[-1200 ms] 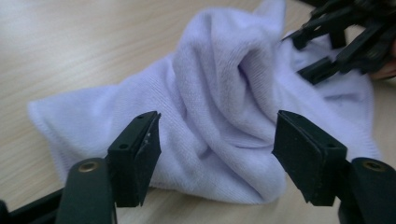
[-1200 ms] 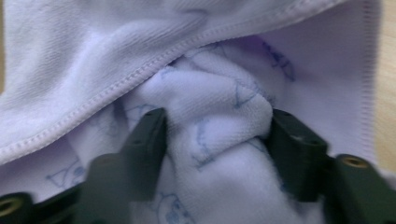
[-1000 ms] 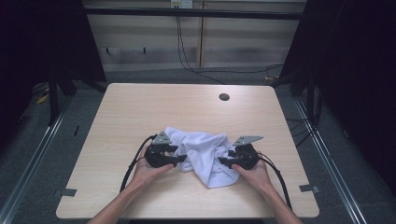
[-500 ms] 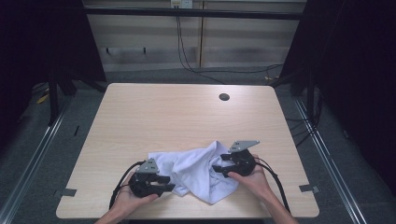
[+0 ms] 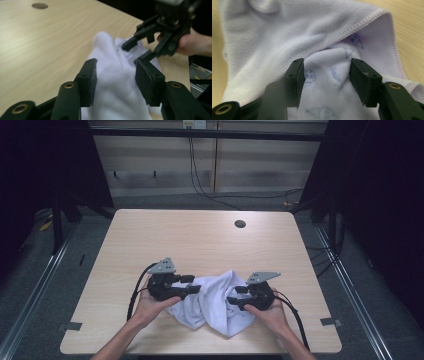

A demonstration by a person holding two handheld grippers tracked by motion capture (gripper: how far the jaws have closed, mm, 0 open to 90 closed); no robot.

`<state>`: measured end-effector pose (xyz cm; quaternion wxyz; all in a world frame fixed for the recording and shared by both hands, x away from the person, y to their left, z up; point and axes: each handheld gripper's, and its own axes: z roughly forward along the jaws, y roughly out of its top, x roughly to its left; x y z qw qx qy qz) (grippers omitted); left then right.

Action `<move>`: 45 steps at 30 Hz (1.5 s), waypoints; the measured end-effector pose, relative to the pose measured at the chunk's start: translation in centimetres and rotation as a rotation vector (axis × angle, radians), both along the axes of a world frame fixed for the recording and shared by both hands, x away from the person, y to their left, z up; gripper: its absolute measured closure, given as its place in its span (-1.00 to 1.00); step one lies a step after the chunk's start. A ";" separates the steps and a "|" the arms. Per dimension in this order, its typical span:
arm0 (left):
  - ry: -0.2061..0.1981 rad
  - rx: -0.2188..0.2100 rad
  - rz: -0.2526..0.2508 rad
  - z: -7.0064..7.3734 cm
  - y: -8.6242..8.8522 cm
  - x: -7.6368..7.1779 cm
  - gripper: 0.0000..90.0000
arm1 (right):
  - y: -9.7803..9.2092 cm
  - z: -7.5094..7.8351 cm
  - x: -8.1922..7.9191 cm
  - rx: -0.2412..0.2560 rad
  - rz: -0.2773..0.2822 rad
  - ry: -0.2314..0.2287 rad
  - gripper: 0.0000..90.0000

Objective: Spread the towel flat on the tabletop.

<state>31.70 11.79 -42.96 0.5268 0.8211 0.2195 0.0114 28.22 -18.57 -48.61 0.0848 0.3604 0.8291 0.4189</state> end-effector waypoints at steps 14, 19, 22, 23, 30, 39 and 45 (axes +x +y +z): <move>0.084 0.198 -0.072 -4.5 -2.9 1.5 0.32 | 0.5 -1.0 -0.3 -0.069 0.010 -0.017 -0.13; 0.097 0.177 -0.070 -4.4 -2.6 1.2 0.64 | 1.2 -0.9 -0.5 -0.145 -0.007 -0.051 0.13; 0.104 0.090 -0.046 -3.7 -1.6 1.4 0.69 | 1.2 -0.4 -0.6 -0.184 -0.017 -0.037 0.61; 0.110 0.068 -0.038 -3.4 -1.3 1.5 0.71 | 1.0 -0.3 -0.6 -0.171 -0.018 -0.031 0.72; 0.097 -0.058 0.022 -2.0 0.5 1.6 0.73 | -0.9 0.4 0.2 -0.097 -0.070 0.011 0.91; 0.075 -0.220 0.143 0.4 4.9 2.2 0.72 | -5.2 2.6 0.5 -0.029 -0.205 0.003 0.93; 0.032 -0.246 0.221 1.6 7.3 2.3 0.73 | -8.9 5.2 1.4 0.092 -0.317 -0.038 0.93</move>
